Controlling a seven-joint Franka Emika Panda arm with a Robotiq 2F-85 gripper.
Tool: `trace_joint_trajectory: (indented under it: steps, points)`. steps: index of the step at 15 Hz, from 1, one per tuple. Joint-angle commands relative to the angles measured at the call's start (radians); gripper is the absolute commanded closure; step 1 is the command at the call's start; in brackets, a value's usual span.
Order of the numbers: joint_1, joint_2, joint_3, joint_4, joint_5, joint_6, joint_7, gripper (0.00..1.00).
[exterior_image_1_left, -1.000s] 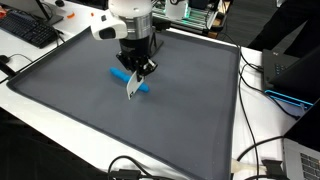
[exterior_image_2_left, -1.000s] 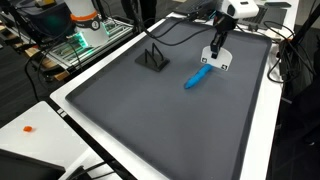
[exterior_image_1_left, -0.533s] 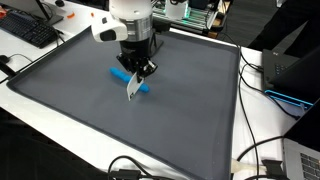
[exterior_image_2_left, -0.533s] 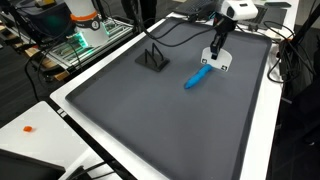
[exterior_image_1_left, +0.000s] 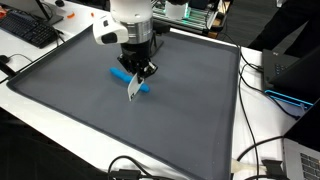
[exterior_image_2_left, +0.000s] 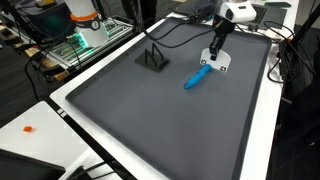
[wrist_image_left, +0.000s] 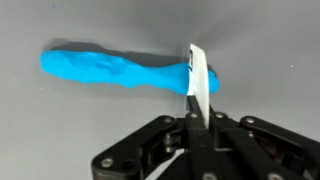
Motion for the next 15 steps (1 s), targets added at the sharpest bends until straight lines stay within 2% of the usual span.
trace_joint_trajectory:
  steps: [1,7,15]
  points:
    - [0.004,0.021,-0.004,-0.025,0.001,0.028,-0.002,0.99]
    - [0.000,0.023,0.001,-0.034,0.015,0.007,-0.002,0.99]
    - [-0.021,0.001,0.042,-0.053,0.095,-0.002,-0.021,0.99]
